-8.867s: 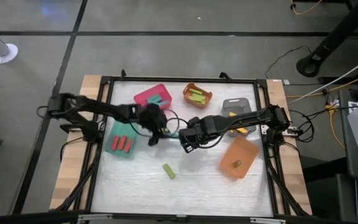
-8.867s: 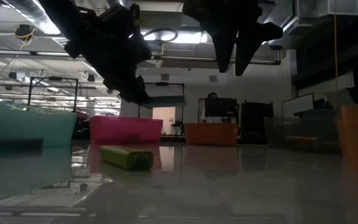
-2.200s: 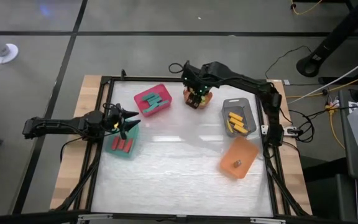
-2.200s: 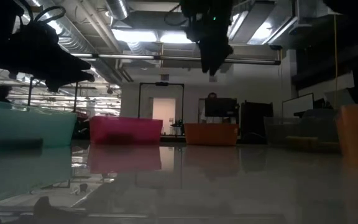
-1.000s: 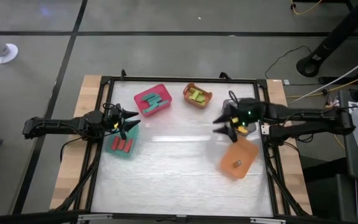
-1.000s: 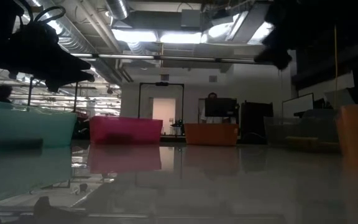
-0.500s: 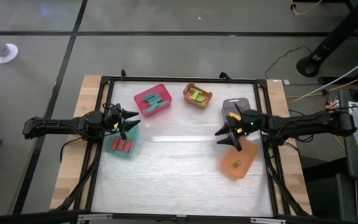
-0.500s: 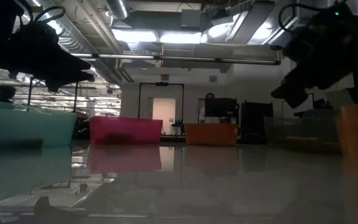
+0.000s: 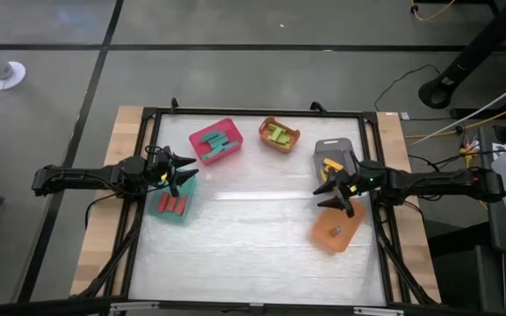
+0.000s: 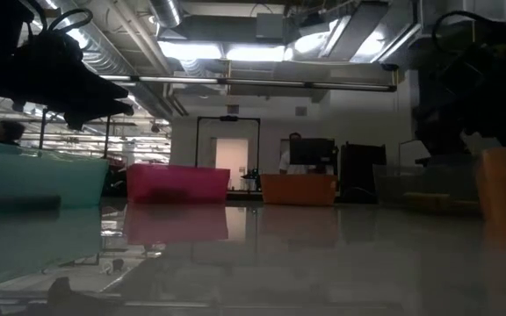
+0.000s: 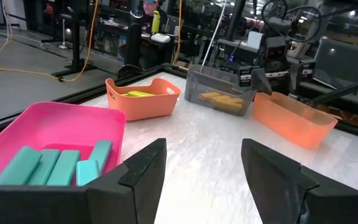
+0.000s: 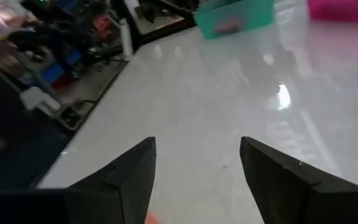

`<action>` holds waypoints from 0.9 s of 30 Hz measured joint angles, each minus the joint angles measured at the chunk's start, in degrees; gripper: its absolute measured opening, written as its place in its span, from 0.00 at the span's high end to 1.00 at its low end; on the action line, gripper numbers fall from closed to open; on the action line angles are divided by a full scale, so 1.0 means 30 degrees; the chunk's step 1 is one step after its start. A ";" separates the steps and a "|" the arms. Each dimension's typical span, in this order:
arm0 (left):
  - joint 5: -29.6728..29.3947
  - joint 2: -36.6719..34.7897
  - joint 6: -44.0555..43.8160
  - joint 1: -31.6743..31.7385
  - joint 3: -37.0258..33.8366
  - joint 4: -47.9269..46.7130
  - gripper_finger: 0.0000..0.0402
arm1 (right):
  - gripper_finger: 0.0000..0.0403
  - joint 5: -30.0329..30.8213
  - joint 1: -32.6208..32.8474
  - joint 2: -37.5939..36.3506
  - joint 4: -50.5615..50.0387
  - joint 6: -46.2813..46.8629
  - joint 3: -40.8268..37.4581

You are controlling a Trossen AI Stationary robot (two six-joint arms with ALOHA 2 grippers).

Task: Sort blocks
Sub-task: Return to Home Position

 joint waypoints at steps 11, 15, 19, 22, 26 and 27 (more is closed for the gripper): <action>0.0001 -0.0003 0.0003 0.0000 0.0001 0.0000 0.51 | 0.42 -0.0890 0.0006 -0.5282 -0.3868 0.0378 -0.0173; 0.0001 0.0001 0.0003 -0.0007 0.0001 0.0000 0.51 | 0.42 -0.0770 0.0007 -0.7324 -0.3923 0.0375 -0.0180; 0.0001 -0.0005 -0.0004 -0.0007 0.0001 0.0000 0.51 | 0.42 -0.0748 0.0007 -0.9165 -0.3932 0.0371 -0.0188; 0.0001 -0.0004 -0.0001 -0.0003 0.0001 0.0000 0.51 | 0.42 -0.0730 0.0007 -1.0567 -0.3945 0.0371 -0.0198; -0.0006 0.0009 0.0003 0.0000 0.0001 0.0000 0.51 | 0.42 -0.0788 0.0007 -1.0686 -0.3383 0.0371 -0.0188; 0.0001 0.0030 0.0003 0.0000 0.0001 0.0000 0.51 | 0.42 -0.0807 0.0007 -1.0723 -0.3274 0.0370 -0.0194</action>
